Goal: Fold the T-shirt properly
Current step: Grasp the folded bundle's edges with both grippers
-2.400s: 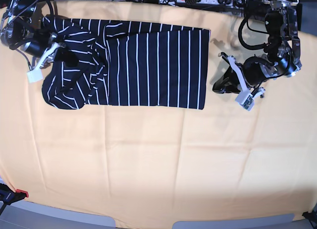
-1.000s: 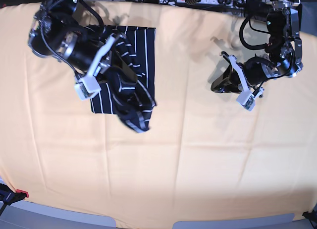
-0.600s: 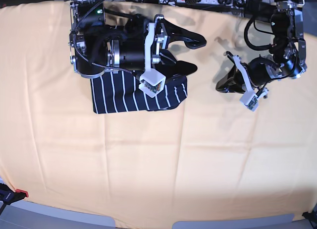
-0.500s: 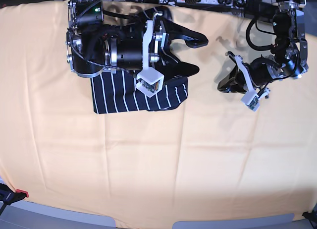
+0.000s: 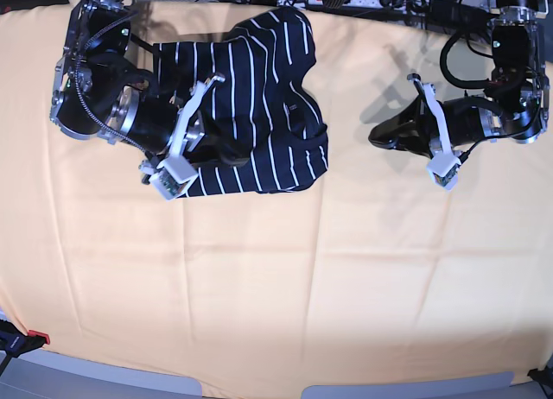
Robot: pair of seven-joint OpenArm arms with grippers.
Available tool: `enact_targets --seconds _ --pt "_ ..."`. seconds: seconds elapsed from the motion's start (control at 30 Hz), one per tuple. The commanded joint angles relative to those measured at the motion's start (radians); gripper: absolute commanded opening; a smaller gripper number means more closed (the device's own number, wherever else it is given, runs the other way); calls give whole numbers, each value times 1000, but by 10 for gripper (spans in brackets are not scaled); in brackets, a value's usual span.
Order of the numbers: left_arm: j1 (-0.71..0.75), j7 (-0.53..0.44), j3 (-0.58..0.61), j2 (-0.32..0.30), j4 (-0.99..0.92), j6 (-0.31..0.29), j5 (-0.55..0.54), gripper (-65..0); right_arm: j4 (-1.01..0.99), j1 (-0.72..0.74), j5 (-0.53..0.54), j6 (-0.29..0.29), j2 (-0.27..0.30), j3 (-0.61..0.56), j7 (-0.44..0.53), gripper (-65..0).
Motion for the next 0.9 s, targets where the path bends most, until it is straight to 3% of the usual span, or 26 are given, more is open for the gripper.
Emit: enact_targets --seconds 0.0,0.13,0.43,0.57,0.73,0.87 --pt "-18 -49 -8 -16 16 -5 27 -650 -2 11 15 7 14 2 26 -650" --pt "-34 -79 -6 -16 16 -5 127 -650 -45 11 6 7 19 2 26 -650" --pt "-33 -54 9 -21 16 -5 112 -650 -48 41 -52 7 74 2 44 -650" --pt "-34 -49 121 -36 16 -5 120 -650 -48 40 -53 7 77 2 44 -650" --pt "-77 -52 301 -42 23 -5 294 -650 -49 41 -106 7 90 3 54 -650" --pt "-113 -126 367 -53 23 -5 381 -650 -49 41 -101 7 110 2 63 -650"
